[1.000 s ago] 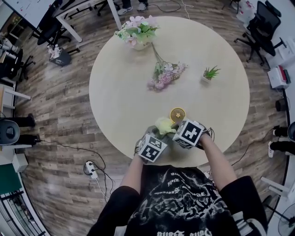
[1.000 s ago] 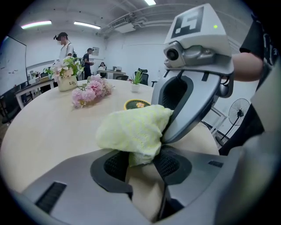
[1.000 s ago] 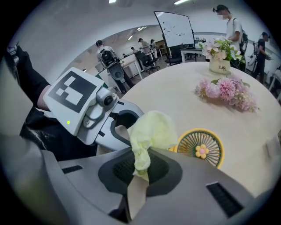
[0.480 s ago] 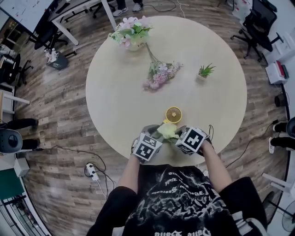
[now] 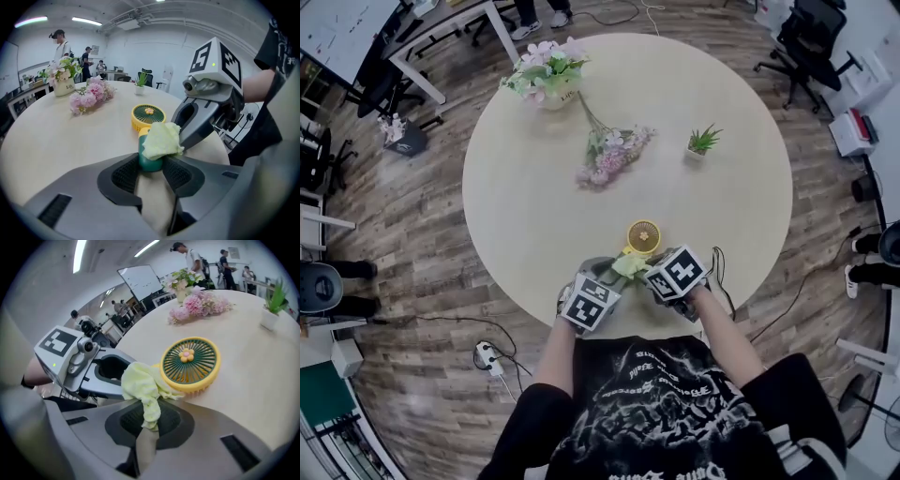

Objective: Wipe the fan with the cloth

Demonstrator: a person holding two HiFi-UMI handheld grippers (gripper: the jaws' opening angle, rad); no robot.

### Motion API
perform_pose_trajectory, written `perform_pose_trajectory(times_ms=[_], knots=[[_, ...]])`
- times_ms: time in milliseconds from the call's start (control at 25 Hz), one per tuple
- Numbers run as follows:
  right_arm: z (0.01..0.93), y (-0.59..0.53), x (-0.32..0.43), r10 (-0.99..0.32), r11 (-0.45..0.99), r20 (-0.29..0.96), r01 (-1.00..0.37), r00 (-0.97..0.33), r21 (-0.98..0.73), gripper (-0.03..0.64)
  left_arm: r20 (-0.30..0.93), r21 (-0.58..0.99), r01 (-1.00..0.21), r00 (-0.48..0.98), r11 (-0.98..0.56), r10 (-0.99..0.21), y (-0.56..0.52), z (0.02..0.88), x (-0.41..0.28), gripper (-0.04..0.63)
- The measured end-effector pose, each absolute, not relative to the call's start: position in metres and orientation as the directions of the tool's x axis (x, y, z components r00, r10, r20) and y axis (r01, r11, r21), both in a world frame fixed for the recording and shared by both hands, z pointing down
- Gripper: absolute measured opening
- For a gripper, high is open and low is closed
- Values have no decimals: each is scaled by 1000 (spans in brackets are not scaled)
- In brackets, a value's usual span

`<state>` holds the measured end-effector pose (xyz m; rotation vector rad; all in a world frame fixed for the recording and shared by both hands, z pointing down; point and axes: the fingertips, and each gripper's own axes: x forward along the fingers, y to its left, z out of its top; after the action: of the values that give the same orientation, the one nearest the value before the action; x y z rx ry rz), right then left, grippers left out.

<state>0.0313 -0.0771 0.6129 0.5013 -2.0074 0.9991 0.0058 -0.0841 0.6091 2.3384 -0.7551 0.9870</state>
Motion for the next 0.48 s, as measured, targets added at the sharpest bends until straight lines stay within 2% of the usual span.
perform_pose_trajectory(times_ms=[120,240,480], knots=[[613,-84,36,-84,494,763,-691,-641,-527,38,760,198,-631,582,-750,-289,-84,609,8,178],[614,-92,46,-171,423,755,-739,-633,-524,38,756,188,-628,583,-755,-297,-84,609,8,178],[612,-99,55,-243,338,745,-774,-621,-535,38,756,183,-624,584,-760,-297,-83,608,8,178]])
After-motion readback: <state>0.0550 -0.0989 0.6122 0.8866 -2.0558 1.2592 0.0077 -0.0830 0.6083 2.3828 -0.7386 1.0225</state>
